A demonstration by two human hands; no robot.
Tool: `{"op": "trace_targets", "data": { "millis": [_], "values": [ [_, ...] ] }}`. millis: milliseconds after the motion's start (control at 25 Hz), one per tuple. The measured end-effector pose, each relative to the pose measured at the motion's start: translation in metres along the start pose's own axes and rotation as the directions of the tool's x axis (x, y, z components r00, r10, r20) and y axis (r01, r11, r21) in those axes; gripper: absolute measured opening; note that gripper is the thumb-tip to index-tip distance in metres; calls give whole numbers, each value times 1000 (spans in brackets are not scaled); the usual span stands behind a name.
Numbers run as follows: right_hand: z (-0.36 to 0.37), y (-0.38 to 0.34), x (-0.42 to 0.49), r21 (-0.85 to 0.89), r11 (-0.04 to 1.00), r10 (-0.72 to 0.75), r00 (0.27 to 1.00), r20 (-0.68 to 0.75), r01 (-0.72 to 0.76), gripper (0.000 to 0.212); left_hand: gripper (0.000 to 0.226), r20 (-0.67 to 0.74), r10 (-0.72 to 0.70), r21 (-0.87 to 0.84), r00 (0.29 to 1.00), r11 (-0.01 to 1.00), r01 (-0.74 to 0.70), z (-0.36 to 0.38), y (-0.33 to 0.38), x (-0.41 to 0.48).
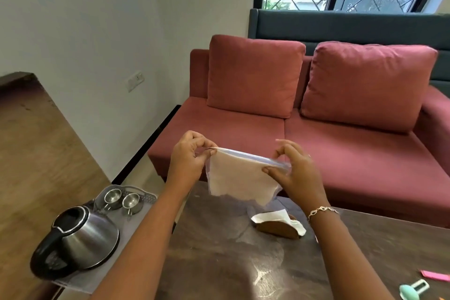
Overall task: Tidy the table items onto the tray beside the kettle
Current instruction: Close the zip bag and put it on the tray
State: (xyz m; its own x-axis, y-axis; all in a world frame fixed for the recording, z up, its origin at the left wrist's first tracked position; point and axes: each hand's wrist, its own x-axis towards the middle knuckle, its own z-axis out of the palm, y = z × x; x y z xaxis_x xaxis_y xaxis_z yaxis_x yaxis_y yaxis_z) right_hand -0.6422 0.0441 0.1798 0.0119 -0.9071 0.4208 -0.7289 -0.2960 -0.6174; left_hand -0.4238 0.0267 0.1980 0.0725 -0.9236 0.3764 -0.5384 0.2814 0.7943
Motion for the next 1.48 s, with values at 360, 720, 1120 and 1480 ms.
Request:
{"op": "trace_targets", "data": {
  "millis": [360,720,1120,1480],
  "values": [
    [84,-44,-5,-350,923,-41,945,323,159,18,11,133,-55,60,990,997,47,-50,-75,-2],
    [230,-121,-1,-263,915,-171,883,437,307,11,12,292,-229,254,928,955,156,-155,-200,16],
    [414,-164,29,-280,916,-54,781,623,286,28,12,230,-400,347,887,885,310,-225,-348,58],
    [521,-152,21,-226,964,120,526,842,142,42,14,292,-523,493,801,800,342,-242,-459,60]
  ]
}}
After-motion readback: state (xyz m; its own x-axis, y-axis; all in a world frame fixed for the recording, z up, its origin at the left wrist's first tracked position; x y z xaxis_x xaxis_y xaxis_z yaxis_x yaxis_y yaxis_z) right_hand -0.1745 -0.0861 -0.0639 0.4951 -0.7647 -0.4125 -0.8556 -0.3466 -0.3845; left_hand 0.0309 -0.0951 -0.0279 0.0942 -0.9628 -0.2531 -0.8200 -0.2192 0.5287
